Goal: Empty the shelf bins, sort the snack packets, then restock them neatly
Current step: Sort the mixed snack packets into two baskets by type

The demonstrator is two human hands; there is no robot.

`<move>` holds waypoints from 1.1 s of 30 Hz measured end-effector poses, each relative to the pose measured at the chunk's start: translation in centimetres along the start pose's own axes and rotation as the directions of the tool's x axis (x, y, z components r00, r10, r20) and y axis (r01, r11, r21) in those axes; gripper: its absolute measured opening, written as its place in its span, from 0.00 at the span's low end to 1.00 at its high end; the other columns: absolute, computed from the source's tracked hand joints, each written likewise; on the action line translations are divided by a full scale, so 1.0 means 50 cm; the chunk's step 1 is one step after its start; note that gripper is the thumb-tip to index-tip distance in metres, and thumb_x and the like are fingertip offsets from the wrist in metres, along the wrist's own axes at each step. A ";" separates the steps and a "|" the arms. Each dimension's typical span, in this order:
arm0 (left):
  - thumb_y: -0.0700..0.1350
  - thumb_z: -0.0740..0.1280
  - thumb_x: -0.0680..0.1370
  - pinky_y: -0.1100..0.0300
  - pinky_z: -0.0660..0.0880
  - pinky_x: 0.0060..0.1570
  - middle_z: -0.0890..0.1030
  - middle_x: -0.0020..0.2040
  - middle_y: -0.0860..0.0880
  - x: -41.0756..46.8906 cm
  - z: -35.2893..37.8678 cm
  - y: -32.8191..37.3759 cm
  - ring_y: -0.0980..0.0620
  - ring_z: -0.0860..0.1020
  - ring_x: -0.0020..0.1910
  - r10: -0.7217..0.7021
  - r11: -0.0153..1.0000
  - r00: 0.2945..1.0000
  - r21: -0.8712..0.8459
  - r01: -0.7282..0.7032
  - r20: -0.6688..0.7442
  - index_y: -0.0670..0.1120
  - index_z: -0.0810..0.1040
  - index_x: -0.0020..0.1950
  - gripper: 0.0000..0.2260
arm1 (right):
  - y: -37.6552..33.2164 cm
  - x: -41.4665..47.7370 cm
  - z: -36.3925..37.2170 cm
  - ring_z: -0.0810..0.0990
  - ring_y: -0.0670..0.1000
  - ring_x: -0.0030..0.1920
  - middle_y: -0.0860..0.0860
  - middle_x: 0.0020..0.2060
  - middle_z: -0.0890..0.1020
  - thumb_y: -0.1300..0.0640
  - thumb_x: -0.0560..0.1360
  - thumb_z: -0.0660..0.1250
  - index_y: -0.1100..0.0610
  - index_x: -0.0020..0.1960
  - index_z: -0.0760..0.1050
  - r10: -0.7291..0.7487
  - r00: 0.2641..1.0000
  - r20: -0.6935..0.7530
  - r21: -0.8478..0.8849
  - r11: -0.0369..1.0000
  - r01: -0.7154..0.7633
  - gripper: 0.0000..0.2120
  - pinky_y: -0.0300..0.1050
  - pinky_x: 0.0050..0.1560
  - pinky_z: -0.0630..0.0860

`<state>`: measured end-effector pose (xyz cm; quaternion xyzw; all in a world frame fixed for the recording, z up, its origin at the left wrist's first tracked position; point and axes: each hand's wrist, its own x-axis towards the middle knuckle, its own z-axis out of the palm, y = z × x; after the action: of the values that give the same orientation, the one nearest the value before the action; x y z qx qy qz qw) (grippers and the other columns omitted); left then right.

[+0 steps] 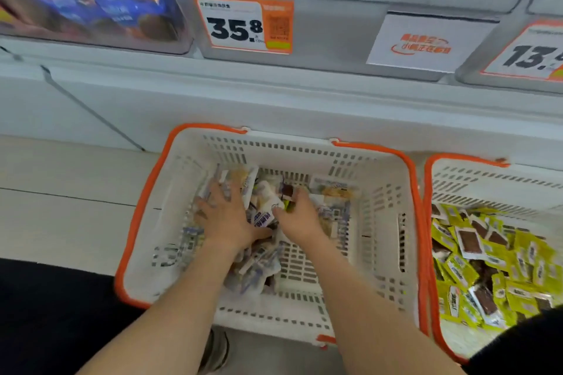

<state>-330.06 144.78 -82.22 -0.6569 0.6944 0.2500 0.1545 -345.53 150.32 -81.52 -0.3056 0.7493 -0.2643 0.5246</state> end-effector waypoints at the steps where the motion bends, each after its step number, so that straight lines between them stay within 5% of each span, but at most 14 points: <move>1: 0.76 0.76 0.60 0.24 0.50 0.75 0.35 0.84 0.43 0.003 0.000 -0.002 0.24 0.44 0.80 -0.004 1.000 1.000 -0.028 0.004 -0.009 0.63 0.32 0.81 0.66 | -0.011 0.016 0.016 0.66 0.53 0.77 0.48 0.77 0.67 0.54 0.79 0.72 0.54 0.84 0.51 0.000 1.000 -0.012 0.064 0.998 0.001 0.41 0.50 0.72 0.70; 4: 0.72 0.78 0.59 0.25 0.48 0.75 0.39 0.83 0.43 0.008 -0.014 -0.028 0.26 0.45 0.80 0.001 0.982 1.000 -0.188 -0.003 -0.008 0.70 0.41 0.80 0.60 | -0.040 0.052 0.051 0.70 0.50 0.72 0.47 0.73 0.70 0.47 0.70 0.79 0.50 0.81 0.58 -0.035 0.998 -0.044 0.109 0.993 0.039 0.47 0.51 0.69 0.73; 7: 0.68 0.73 0.68 0.32 0.61 0.76 0.60 0.80 0.44 0.036 -0.037 -0.080 0.35 0.59 0.79 0.088 0.882 0.996 -0.466 -0.073 0.010 0.73 0.56 0.76 0.41 | -0.059 0.075 0.064 0.77 0.53 0.68 0.48 0.66 0.77 0.48 0.71 0.78 0.51 0.73 0.70 0.005 0.999 0.050 0.195 0.981 -0.015 0.34 0.52 0.62 0.80; 9: 0.68 0.63 0.76 0.35 0.71 0.70 0.74 0.71 0.46 0.055 -0.047 -0.101 0.42 0.72 0.70 0.072 0.805 0.993 -0.582 -0.112 -0.092 0.72 0.67 0.71 0.23 | -0.071 0.073 0.062 0.74 0.51 0.66 0.46 0.69 0.72 0.45 0.75 0.71 0.50 0.76 0.66 0.027 0.990 0.138 0.167 0.985 -0.050 0.32 0.52 0.64 0.76; 11: 0.65 0.59 0.80 0.39 0.78 0.62 0.80 0.62 0.48 0.064 -0.040 -0.103 0.46 0.79 0.61 0.005 0.749 0.982 -0.649 -0.130 -0.191 0.68 0.71 0.67 0.16 | -0.079 0.062 0.072 0.75 0.51 0.65 0.46 0.71 0.69 0.40 0.78 0.68 0.49 0.79 0.59 0.041 0.975 0.219 0.129 0.989 -0.071 0.35 0.49 0.63 0.73; 15: 0.62 0.66 0.78 0.42 0.78 0.65 0.77 0.68 0.43 0.051 -0.029 -0.079 0.43 0.79 0.65 -0.134 0.691 0.978 -0.723 -0.024 -0.160 0.53 0.68 0.77 0.30 | -0.075 0.045 0.097 0.73 0.57 0.73 0.51 0.78 0.68 0.38 0.78 0.71 0.50 0.82 0.54 -0.041 0.973 0.226 0.078 0.997 0.024 0.41 0.50 0.64 0.77; 17: 0.59 0.70 0.77 0.45 0.79 0.63 0.81 0.63 0.45 0.043 -0.036 -0.069 0.44 0.81 0.62 -0.137 0.691 0.978 -0.723 -0.019 -0.156 0.46 0.75 0.71 0.27 | -0.065 0.042 0.087 0.73 0.54 0.71 0.51 0.76 0.70 0.44 0.78 0.73 0.52 0.80 0.60 -0.097 0.983 0.156 0.017 0.995 0.096 0.37 0.45 0.60 0.74; 20: 0.62 0.71 0.77 0.46 0.81 0.59 0.85 0.56 0.50 0.022 -0.057 -0.046 0.48 0.83 0.56 -0.119 0.692 0.971 -0.718 -0.069 -0.208 0.50 0.79 0.62 0.20 | -0.065 0.028 0.066 0.74 0.45 0.64 0.45 0.65 0.76 0.56 0.78 0.75 0.51 0.72 0.70 -0.153 0.988 -0.030 0.098 0.983 0.156 0.26 0.45 0.63 0.74; 23: 0.67 0.69 0.74 0.42 0.80 0.59 0.83 0.56 0.50 -0.002 -0.068 -0.021 0.46 0.82 0.56 -0.114 0.689 0.964 -0.718 -0.097 -0.239 0.53 0.75 0.61 0.23 | -0.081 0.008 0.044 0.83 0.47 0.58 0.45 0.58 0.83 0.62 0.78 0.74 0.45 0.62 0.75 -0.177 0.975 -0.136 0.155 0.968 0.197 0.19 0.50 0.62 0.81; 26: 0.61 0.74 0.77 0.45 0.80 0.60 0.80 0.58 0.52 -0.050 -0.087 0.008 0.50 0.81 0.57 -0.119 0.548 0.965 -0.826 -0.134 -0.236 0.52 0.71 0.64 0.22 | -0.107 -0.019 0.005 0.84 0.49 0.56 0.45 0.54 0.85 0.61 0.79 0.73 0.37 0.59 0.75 -0.261 0.952 -0.158 0.095 0.956 0.277 0.19 0.53 0.60 0.82; 28: 0.62 0.75 0.76 0.48 0.81 0.58 0.79 0.59 0.53 -0.084 -0.100 0.024 0.53 0.81 0.56 -0.106 0.476 0.960 -0.861 -0.180 -0.259 0.53 0.69 0.65 0.25 | -0.127 -0.043 -0.032 0.85 0.49 0.57 0.48 0.57 0.85 0.60 0.80 0.71 0.46 0.70 0.74 -0.287 0.945 -0.155 0.110 0.946 0.306 0.21 0.52 0.60 0.82; 31: 0.56 0.77 0.76 0.52 0.81 0.55 0.80 0.60 0.53 -0.130 -0.127 0.059 0.55 0.83 0.55 -0.035 0.330 0.972 -0.921 -0.209 -0.233 0.53 0.67 0.69 0.27 | -0.160 -0.085 -0.099 0.83 0.37 0.52 0.39 0.54 0.84 0.62 0.81 0.69 0.46 0.66 0.75 -0.455 0.870 -0.190 -0.005 0.887 0.462 0.17 0.37 0.54 0.81; 33: 0.48 0.74 0.79 0.52 0.81 0.55 0.82 0.60 0.54 -0.149 -0.138 0.085 0.55 0.84 0.54 0.075 0.280 0.984 -0.944 -0.176 -0.161 0.55 0.66 0.72 0.26 | -0.171 -0.107 -0.145 0.84 0.42 0.52 0.42 0.54 0.85 0.62 0.80 0.69 0.49 0.66 0.76 -0.541 0.812 -0.220 -0.179 0.840 0.511 0.17 0.41 0.51 0.80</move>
<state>-332.83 147.24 -71.83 -0.5728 0.4641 0.5970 -0.3163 -349.46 149.02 -69.79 -0.4922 0.7114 -0.3950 0.3092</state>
